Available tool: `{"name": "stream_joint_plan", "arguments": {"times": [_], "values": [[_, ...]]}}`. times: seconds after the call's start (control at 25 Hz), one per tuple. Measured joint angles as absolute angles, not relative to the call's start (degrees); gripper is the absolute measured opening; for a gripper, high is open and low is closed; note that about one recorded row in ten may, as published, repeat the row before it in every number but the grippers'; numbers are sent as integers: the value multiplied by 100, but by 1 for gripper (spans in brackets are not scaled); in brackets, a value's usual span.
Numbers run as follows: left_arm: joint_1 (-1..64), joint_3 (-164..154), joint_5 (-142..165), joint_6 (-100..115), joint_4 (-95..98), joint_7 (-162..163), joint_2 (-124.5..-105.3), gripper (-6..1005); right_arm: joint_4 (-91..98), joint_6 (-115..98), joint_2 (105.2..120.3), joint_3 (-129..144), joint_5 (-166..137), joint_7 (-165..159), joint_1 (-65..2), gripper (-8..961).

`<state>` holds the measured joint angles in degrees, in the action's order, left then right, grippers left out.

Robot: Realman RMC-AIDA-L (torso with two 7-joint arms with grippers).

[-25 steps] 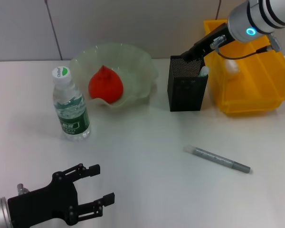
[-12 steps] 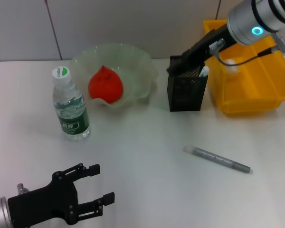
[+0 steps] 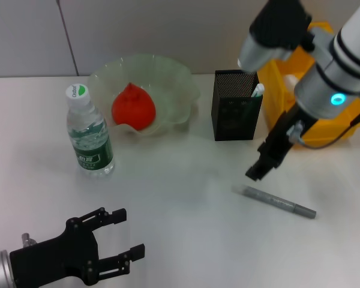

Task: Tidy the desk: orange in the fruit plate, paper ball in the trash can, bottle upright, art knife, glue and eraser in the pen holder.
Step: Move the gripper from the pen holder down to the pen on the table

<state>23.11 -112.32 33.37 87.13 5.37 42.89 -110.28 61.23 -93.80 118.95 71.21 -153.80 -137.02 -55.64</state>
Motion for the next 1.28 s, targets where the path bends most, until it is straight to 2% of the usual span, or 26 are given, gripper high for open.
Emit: {"name": "stream_joint_plan", "arguments": {"times": [0.96, 1.28], "values": [[2285, -11232, 3330, 8682, 523, 4281, -11061, 815, 4346, -7971, 11944, 7816, -15356, -13365, -5656, 603], [2284, -11232, 3331, 8682, 524, 4284, -11071, 815, 4212, -7812, 11944, 7876, -15363, -13358, -5658, 494]]}}
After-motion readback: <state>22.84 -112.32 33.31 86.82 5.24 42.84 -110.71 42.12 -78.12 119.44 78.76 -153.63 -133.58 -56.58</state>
